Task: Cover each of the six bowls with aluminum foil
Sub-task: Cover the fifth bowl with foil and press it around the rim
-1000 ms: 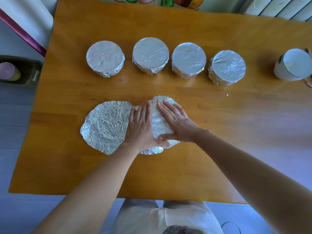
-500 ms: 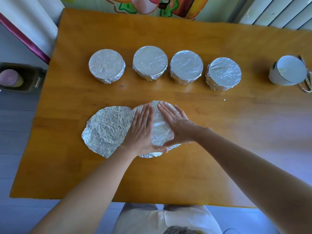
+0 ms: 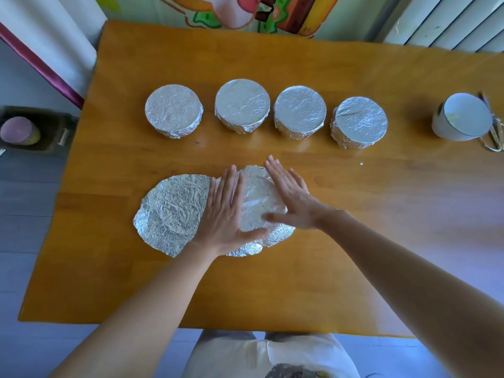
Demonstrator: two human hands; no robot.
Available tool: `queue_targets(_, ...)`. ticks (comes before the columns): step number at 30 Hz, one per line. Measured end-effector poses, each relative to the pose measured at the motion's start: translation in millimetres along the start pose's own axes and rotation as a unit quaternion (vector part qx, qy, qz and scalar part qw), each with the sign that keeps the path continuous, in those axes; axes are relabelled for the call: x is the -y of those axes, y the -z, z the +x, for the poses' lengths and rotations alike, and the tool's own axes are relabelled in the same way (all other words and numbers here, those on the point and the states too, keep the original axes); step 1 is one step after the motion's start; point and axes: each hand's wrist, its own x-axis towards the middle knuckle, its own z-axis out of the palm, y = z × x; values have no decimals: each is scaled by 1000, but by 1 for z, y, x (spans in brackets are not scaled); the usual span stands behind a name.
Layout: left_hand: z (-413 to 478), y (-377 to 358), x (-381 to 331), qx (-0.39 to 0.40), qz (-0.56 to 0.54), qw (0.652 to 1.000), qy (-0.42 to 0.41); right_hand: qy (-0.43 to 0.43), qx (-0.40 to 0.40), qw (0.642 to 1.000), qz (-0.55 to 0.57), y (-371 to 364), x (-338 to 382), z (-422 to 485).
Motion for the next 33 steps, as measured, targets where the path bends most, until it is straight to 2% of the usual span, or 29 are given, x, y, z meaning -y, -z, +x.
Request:
queue_targets(3,0,-2,-7,-68,-25,997,20,-16,-155,983,98,-6,7,-6)
queue_targets(5,3,-9,-14,-79,-9,996,35,-21,-202,971,125,-19,14,-4)
queue_targets(10,6,-29,-21,-21,75,995,59,-65,-203,966,144,-52,22,11)
queue_targets(14,5,-31,-20,-37,72,995,56,-104,-241,951,163,-63,14,17)
queue_targets(22,8,-38,-16,-58,52,995,57,-119,-284,919,246,-70,6,18)
queue_targets(33,8,-46,-12,-109,31,993,34,-219,-289,825,433,-74,13,19)
